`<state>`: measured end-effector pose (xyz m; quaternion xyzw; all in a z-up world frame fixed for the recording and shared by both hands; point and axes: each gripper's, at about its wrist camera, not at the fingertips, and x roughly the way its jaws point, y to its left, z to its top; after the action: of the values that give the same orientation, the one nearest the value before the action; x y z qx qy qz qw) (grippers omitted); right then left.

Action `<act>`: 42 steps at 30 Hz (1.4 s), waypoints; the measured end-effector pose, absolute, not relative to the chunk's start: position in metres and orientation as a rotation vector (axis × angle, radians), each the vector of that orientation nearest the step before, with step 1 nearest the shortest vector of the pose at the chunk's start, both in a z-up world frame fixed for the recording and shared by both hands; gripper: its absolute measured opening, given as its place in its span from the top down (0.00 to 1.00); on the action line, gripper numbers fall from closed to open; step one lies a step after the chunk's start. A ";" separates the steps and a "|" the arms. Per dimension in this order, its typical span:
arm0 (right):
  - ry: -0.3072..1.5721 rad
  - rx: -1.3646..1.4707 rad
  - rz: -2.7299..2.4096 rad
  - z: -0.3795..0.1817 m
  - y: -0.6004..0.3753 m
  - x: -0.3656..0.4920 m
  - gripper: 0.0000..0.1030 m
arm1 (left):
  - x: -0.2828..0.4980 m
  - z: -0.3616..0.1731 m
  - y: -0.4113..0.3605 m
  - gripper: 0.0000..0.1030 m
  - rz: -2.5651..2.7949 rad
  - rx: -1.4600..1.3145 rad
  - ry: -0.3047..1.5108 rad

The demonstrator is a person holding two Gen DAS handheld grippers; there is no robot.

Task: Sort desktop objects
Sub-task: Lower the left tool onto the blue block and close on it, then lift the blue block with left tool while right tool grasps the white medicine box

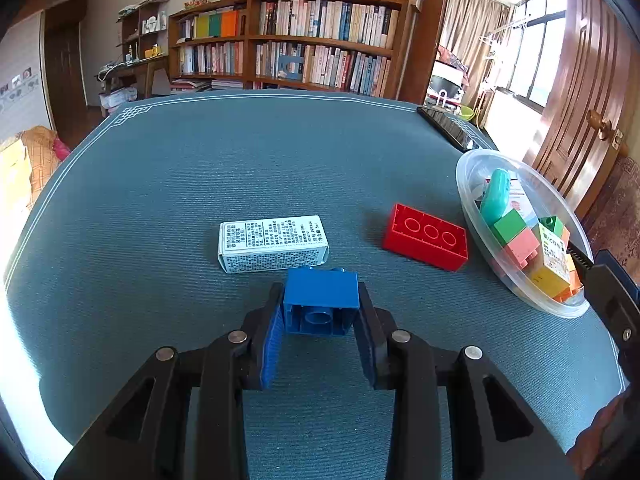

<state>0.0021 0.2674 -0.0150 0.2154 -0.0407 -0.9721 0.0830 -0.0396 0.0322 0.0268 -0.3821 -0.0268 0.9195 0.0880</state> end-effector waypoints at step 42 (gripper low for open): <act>-0.100 1.077 -2.535 -0.058 0.110 -0.114 0.18 | -0.040 0.054 -0.099 0.65 3.064 -1.096 -0.514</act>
<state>-0.1140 0.1104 -0.0582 0.3836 -0.0358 -0.9027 0.1915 -0.0403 -0.0987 0.0539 -0.3317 -0.1554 0.9273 -0.0766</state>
